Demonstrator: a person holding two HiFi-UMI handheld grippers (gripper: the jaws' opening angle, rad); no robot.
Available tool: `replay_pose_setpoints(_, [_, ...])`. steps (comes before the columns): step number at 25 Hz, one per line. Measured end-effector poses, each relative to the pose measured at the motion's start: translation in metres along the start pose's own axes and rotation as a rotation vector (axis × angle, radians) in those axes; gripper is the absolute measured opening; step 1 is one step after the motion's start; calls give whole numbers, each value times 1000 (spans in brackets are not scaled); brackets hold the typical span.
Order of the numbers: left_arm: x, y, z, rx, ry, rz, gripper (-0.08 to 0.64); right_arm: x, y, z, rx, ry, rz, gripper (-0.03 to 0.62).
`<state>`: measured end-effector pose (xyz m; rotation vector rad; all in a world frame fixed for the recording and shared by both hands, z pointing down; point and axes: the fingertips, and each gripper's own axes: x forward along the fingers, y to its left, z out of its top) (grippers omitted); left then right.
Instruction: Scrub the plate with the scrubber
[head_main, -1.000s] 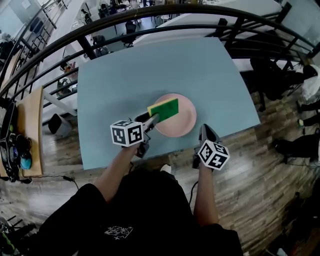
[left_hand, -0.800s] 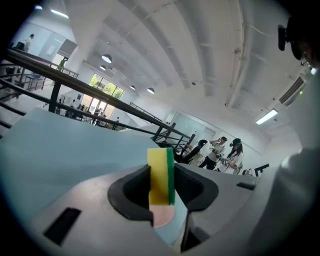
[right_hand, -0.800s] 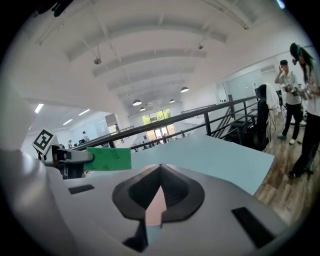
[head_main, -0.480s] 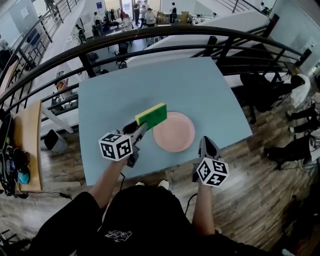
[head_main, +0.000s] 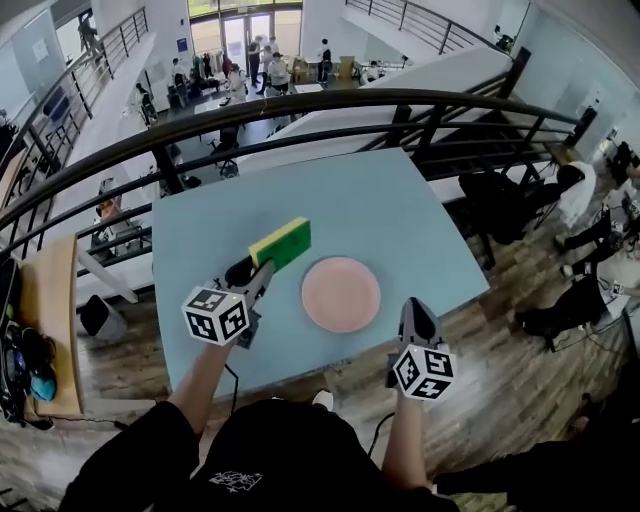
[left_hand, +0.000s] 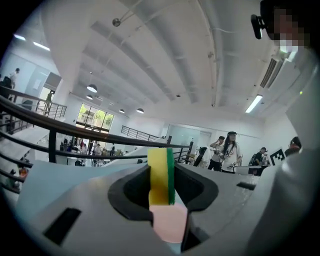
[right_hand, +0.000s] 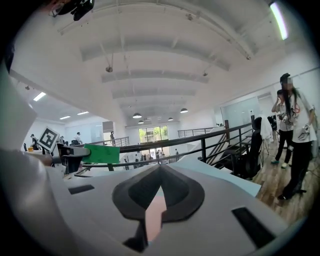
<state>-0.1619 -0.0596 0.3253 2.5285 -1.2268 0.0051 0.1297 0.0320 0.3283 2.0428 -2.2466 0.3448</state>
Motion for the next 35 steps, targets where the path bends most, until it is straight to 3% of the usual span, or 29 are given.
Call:
replay_pose_setpoints(10, [-1,-14,31,145,-87,5,132,-14,-1,27,-27,-80,-5,6])
replay_pose_setpoints(35, [23,-20,35,181,-112,4,132,6,-10,38,-67,-118,26,6])
